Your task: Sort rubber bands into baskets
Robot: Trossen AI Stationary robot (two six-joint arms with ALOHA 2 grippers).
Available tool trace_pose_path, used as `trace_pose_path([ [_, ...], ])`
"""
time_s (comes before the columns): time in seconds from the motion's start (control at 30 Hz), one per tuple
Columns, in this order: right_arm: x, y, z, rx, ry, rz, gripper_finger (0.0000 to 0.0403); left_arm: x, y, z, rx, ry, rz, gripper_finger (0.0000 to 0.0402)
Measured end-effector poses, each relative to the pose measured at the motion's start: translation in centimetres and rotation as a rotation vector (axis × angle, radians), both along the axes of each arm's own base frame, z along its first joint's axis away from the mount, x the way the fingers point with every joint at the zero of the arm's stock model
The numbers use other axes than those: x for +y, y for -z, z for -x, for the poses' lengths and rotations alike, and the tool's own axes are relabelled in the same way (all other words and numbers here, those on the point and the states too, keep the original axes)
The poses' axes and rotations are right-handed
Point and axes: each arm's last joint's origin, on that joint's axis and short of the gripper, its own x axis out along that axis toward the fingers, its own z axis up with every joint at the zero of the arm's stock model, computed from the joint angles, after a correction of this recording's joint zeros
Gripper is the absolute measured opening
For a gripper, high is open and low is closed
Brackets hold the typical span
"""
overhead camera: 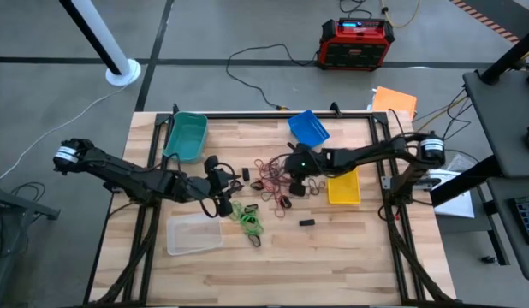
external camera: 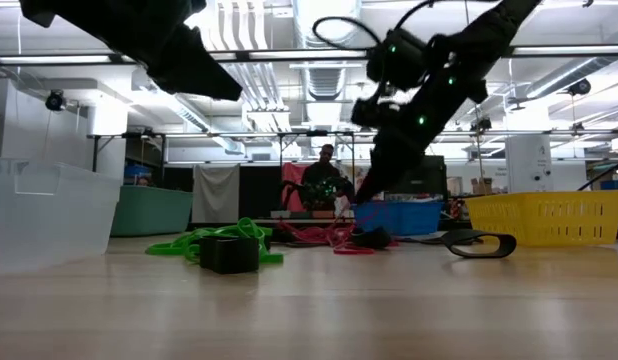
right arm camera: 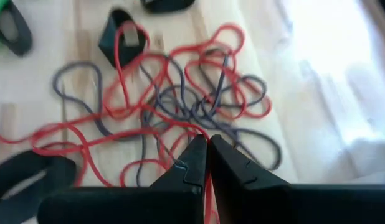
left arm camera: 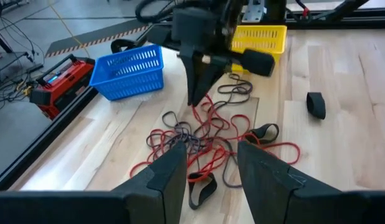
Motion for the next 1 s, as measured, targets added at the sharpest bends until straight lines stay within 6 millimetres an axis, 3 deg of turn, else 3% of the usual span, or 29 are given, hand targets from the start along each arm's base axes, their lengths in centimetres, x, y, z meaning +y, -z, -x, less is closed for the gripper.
trace_pose_path([
  [0.17,0.3,-2.8,0.6,-0.095,-0.002,0.009,0.0009,-0.1,-0.4,-0.2,-0.003,0.007,-0.012,0.0127],
  [0.3,0.9,-5.0,1.3,-0.183,-0.101,-0.077,0.0009,0.0,-0.5,-0.1,-0.005,0.009,-0.015,0.0127],
  [0.43,1.2,-6.6,1.9,-0.251,-0.034,-0.102,0.0009,0.0,-0.6,-0.1,-0.008,0.009,-0.015,0.0127],
  [0.6,1.6,-7.7,2.3,-0.287,0.104,0.013,0.0009,0.0,-0.6,-0.1,-0.009,0.009,-0.015,0.0127],
  [0.9,2.1,-7.0,1.6,-0.296,0.085,0.022,0.0009,0.0,-0.5,0.0,-0.002,0.008,-0.016,0.0127],
  [1.0,2.4,-8.8,1.6,-0.387,0.047,0.065,0.0009,0.0,-0.5,0.0,0.003,0.009,-0.017,0.0127],
])
